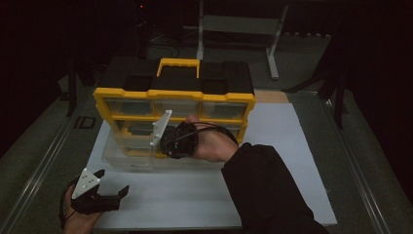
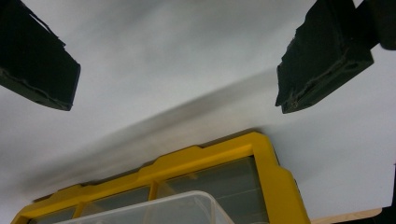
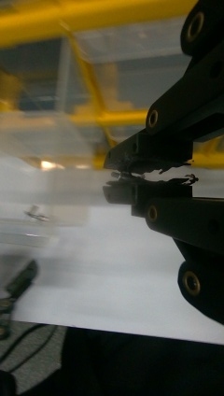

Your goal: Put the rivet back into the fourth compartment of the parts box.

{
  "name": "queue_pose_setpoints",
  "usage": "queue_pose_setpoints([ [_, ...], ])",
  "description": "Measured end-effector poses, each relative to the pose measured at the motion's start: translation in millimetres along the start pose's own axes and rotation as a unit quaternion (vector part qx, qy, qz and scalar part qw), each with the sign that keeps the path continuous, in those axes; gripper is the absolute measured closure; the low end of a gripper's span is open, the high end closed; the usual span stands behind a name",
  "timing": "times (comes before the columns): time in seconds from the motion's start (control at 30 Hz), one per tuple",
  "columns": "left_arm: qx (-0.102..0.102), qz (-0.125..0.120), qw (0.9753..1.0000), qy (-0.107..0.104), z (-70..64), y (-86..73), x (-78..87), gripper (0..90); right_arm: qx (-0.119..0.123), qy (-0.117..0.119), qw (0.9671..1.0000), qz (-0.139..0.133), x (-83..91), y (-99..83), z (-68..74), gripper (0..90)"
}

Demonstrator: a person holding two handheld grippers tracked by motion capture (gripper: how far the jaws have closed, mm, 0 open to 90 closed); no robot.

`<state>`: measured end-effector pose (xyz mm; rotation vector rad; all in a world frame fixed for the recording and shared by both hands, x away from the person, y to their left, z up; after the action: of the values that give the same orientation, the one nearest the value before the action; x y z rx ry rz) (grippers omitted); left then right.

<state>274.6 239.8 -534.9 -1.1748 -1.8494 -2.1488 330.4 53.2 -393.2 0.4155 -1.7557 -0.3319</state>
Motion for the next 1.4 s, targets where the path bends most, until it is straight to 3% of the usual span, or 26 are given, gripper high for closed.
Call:
queue_pose_setpoints([
  [0.13, 0.0, 0.0, 1.0, 0.0, -0.1, 0.0, 0.2, 0.0, 0.003, -0.001, 0.9999, -0.014, 0.5, 15.3, -2.7, 82.6],
  [0.4, 0.0, -0.001, 1.0, 0.0, 0.0, 0.0, 0.3, 0.0, -0.019, 0.006, 0.9976, -0.066, -3.5, 36.8, -1.0, 82.6],
  [0.87, -0.002, 0.0, 1.0, 0.0, 0.2, -0.1, 0.4, 0.0, -0.069, 0.014, 0.9864, -0.149, -4.9, 53.6, -3.7, 82.6],
  [1.03, -0.002, 0.001, 1.0, 0.0, 0.0, -0.1, 0.3, 0.0, -0.071, 0.019, 0.9851, -0.156, -4.0, 55.7, -3.6, 82.0],
  [1.07, -0.002, 0.001, 1.0, 0.0, 0.1, -0.2, 0.2, 0.0, -0.066, 0.023, 0.9852, -0.156, -4.6, 55.6, -2.7, 77.3],
  [1.13, -0.002, 0.001, 1.0, -0.001, 0.1, -0.2, 0.3, 0.0, -0.062, 0.025, 0.9852, -0.158, -6.0, 55.3, -1.6, 53.5],
  [1.23, -0.001, 0.001, 1.0, 0.0, 0.0, -0.2, -0.1, 0.0, -0.061, 0.018, 0.985, -0.16, -5.5, 53.8, -0.8, 31.0],
  [1.4, -0.001, 0.0, 1.0, 0.0, 0.2, -0.2, 0.3, 0.0, -0.059, 0.007, 0.9881, -0.142, -7.5, 43.3, 2.0, 15.8],
])
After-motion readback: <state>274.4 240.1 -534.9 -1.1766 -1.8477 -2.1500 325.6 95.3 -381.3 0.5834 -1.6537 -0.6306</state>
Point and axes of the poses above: each handheld gripper's, and its own axes: x roughly backward along the jaws, y roughly out of its top, z roughly to its left, the point moved 9 cm from there along -x, roughly forward along the jaws, and after that the axes turned 3 degrees about z, right-handed, at the moved point
